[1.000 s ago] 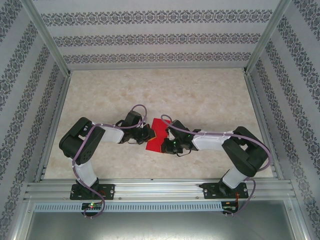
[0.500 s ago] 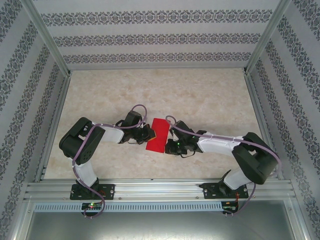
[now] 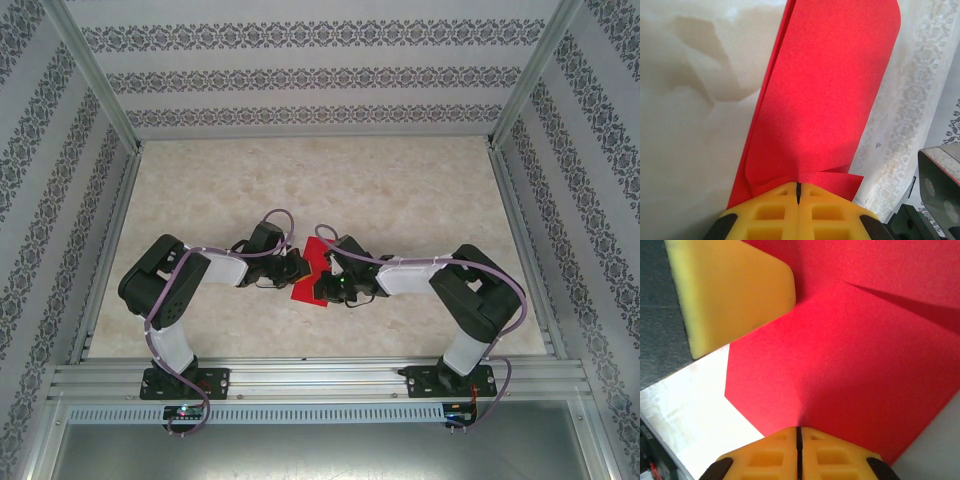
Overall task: Fold a paper plane with a square sheet of paper (pick it up from the middle)
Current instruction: Fold the triangle a second time at the center of the table.
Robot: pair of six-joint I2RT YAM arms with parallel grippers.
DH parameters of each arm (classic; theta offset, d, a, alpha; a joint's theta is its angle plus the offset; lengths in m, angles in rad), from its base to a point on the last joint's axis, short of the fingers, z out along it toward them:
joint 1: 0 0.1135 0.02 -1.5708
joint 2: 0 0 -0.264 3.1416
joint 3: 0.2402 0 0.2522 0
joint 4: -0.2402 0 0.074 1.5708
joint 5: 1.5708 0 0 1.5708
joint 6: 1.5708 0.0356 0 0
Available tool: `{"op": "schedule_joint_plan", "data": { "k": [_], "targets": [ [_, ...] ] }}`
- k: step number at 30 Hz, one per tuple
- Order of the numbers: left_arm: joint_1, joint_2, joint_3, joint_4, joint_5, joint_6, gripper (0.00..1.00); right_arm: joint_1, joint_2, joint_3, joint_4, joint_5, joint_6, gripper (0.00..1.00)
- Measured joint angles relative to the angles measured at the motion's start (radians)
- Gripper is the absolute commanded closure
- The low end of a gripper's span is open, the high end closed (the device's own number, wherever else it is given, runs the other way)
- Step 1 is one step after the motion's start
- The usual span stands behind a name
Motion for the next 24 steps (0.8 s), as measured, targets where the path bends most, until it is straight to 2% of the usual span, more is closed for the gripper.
{"op": "schedule_joint_plan", "data": {
  "k": [4, 11, 17, 24],
  "targets": [
    [0.0, 0.0, 0.0, 0.0, 0.0, 0.003, 1.0, -0.001, -0.011, -0.032, 0.058, -0.007, 0.02, 0.89],
    [0.0, 0.002, 0.0, 0.0, 0.005, 0.004, 1.0, -0.001, -0.027, 0.024, -0.049, -0.006, 0.01, 0.89],
    [0.0, 0.003, 0.002, 0.0, 0.007, 0.004, 1.0, -0.001, -0.031, 0.09, -0.056, -0.006, -0.008, 0.89],
    [0.0, 0.003, 0.002, 0.0, 0.009, 0.008, 1.0, -0.002, 0.03, 0.04, -0.022, -0.011, -0.007, 0.89]
  ]
}}
